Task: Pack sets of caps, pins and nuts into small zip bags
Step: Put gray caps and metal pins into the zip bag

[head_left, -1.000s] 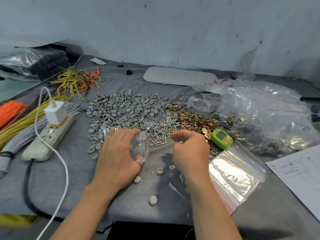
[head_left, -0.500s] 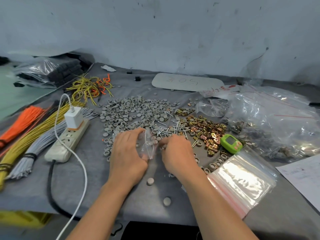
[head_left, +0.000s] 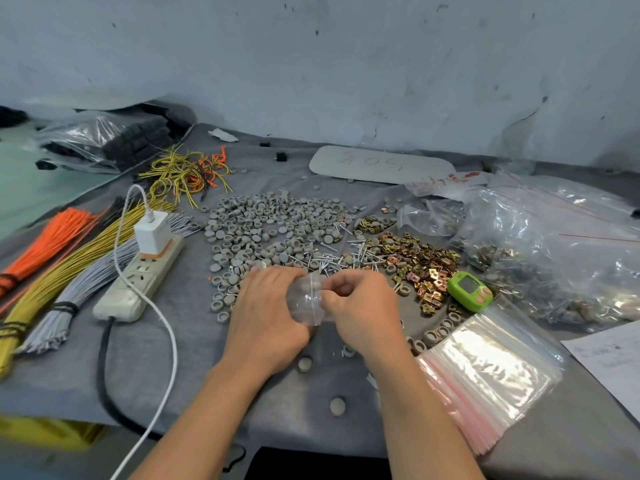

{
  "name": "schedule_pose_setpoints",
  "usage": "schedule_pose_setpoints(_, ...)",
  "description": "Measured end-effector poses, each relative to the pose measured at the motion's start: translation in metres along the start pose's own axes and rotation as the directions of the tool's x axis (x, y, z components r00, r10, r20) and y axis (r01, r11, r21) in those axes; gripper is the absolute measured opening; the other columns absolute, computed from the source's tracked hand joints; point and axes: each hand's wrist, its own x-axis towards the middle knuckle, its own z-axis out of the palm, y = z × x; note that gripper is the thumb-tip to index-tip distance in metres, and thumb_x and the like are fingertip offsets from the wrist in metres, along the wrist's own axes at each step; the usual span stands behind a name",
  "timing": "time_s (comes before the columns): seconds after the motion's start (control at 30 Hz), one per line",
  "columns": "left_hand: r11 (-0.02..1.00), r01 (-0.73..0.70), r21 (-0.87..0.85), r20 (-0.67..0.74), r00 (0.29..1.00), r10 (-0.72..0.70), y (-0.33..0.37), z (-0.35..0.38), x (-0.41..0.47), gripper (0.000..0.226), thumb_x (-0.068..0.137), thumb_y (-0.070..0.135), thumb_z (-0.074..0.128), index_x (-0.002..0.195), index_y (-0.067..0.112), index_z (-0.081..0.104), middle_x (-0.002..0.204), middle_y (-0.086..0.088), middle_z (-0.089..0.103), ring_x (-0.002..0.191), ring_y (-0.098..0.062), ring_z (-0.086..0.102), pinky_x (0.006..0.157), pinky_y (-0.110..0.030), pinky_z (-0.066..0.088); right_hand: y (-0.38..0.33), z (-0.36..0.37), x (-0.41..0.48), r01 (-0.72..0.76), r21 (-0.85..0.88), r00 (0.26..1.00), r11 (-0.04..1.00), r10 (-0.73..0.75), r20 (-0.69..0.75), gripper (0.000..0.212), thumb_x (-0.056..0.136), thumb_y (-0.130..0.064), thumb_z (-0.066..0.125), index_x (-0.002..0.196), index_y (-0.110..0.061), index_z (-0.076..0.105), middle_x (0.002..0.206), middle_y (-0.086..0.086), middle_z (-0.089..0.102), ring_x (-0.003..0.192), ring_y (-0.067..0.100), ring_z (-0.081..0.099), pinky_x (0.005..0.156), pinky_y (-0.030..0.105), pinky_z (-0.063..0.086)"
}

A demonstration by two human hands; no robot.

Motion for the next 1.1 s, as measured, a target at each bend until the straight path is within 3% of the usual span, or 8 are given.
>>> schedule_pose_setpoints(0.17, 0.999, -0.033, -0.001, 0.068, 0.997, 0.033, 0.002, -0.002, 0.001, 0.041, 0.075, 0.051, 0.057, 0.112, 0.034, 0.064, 0.103, 0.020, 0.060, 0.106, -0.007, 0.055, 0.118, -0.041, 0.030, -0.006, 0.014, -0.001, 0.040, 0.020, 0.997, 0.999, -0.041, 0.064, 0.015, 0.078, -0.016, 0.069, 0.080, -0.026, 0.080, 0.065, -0.015, 0.073, 0.063, 0.002, 0.068, 0.053, 0.015, 0.048)
schedule_pose_setpoints(0.33, 0.999, -0.049, -0.016, 0.089, 0.995, 0.050, 0.001, 0.000, 0.002, 0.038, 0.075, 0.046, 0.065, 0.110, 0.034, 0.064, 0.103, 0.022, 0.060, 0.106, -0.007, 0.057, 0.115, -0.040, 0.033, -0.008, 0.007, -0.002, 0.114, 0.060, 0.975, 0.992, -0.123, 0.186, 0.019, 0.075, -0.023, 0.067, 0.073, -0.037, 0.079, 0.070, -0.012, 0.076, 0.070, 0.007, 0.071, 0.066, 0.026, 0.057)
schedule_pose_setpoints(0.5, 0.995, -0.012, -0.096, 0.010, 1.000, 0.013, 0.001, -0.002, 0.001, 0.041, 0.074, 0.044, 0.077, 0.110, 0.032, 0.062, 0.105, 0.018, 0.060, 0.101, -0.005, 0.051, 0.105, -0.038, 0.043, -0.005, -0.021, 0.006, 0.060, 0.183, 0.996, 0.981, -0.045, -0.082, 0.025, 0.086, -0.008, 0.074, 0.076, -0.030, 0.082, 0.072, -0.015, 0.077, 0.069, 0.005, 0.073, 0.062, 0.018, 0.057)
schedule_pose_setpoints(0.63, 0.996, -0.005, -0.091, -0.003, 1.000, 0.005, 0.001, -0.003, -0.001, 0.051, 0.072, 0.039, 0.087, 0.115, 0.030, 0.061, 0.107, 0.015, 0.059, 0.103, -0.008, 0.051, 0.101, -0.035, 0.045, 0.008, -0.051, 0.009, -0.064, -0.124, 0.963, 0.990, 0.029, -0.267, 0.032, 0.089, -0.011, 0.072, 0.070, -0.037, 0.074, 0.081, -0.016, 0.076, 0.066, 0.004, 0.069, 0.060, 0.025, 0.055)
schedule_pose_setpoints(0.7, 0.996, -0.001, -0.087, -0.005, 1.000, 0.001, 0.001, -0.003, -0.001, 0.052, 0.072, 0.039, 0.087, 0.116, 0.029, 0.062, 0.108, 0.014, 0.059, 0.104, -0.010, 0.053, 0.102, -0.036, 0.046, 0.014, -0.062, 0.009, -0.133, -0.243, 0.958, 0.961, 0.061, -0.281, 0.033, 0.087, -0.006, 0.067, 0.073, -0.036, 0.073, 0.089, -0.011, 0.076, 0.080, 0.011, 0.070, 0.072, 0.031, 0.059)
schedule_pose_setpoints(0.8, 0.997, -0.009, -0.079, -0.007, 1.000, 0.009, 0.001, -0.002, -0.001, 0.051, 0.071, 0.039, 0.085, 0.116, 0.028, 0.063, 0.109, 0.013, 0.060, 0.106, -0.012, 0.055, 0.101, -0.035, 0.046, 0.018, -0.072, 0.008, -0.200, -0.376, 0.971, 0.905, 0.130, -0.203, 0.026, 0.083, -0.007, 0.066, 0.076, -0.031, 0.075, 0.092, -0.005, 0.076, 0.089, 0.020, 0.070, 0.084, 0.036, 0.060)
schedule_pose_setpoints(0.9, 0.998, -0.004, -0.061, 0.004, 1.000, 0.004, -0.001, -0.001, -0.001, 0.053, 0.070, 0.042, 0.083, 0.118, 0.028, 0.062, 0.109, 0.014, 0.058, 0.106, -0.011, 0.053, 0.099, -0.030, 0.044, 0.022, -0.073, 0.006, -0.209, -0.460, 0.977, 0.863, 0.205, -0.060, 0.024, 0.082, -0.010, 0.073, 0.071, -0.031, 0.075, 0.089, -0.005, 0.075, 0.084, 0.019, 0.070, 0.081, 0.038, 0.062)
schedule_pose_setpoints(1.1, 0.999, 0.007, -0.052, 0.017, 1.000, -0.006, -0.002, 0.000, -0.001, 0.051, 0.070, 0.046, 0.078, 0.117, 0.035, 0.059, 0.107, 0.018, 0.056, 0.103, -0.006, 0.050, 0.091, -0.024, 0.040, 0.020, -0.072, 0.007, -0.167, -0.478, 0.985, 0.862, 0.171, -0.036, 0.021, 0.079, -0.012, 0.081, 0.068, -0.029, 0.076, 0.078, -0.008, 0.074, 0.073, 0.014, 0.070, 0.073, 0.034, 0.062)
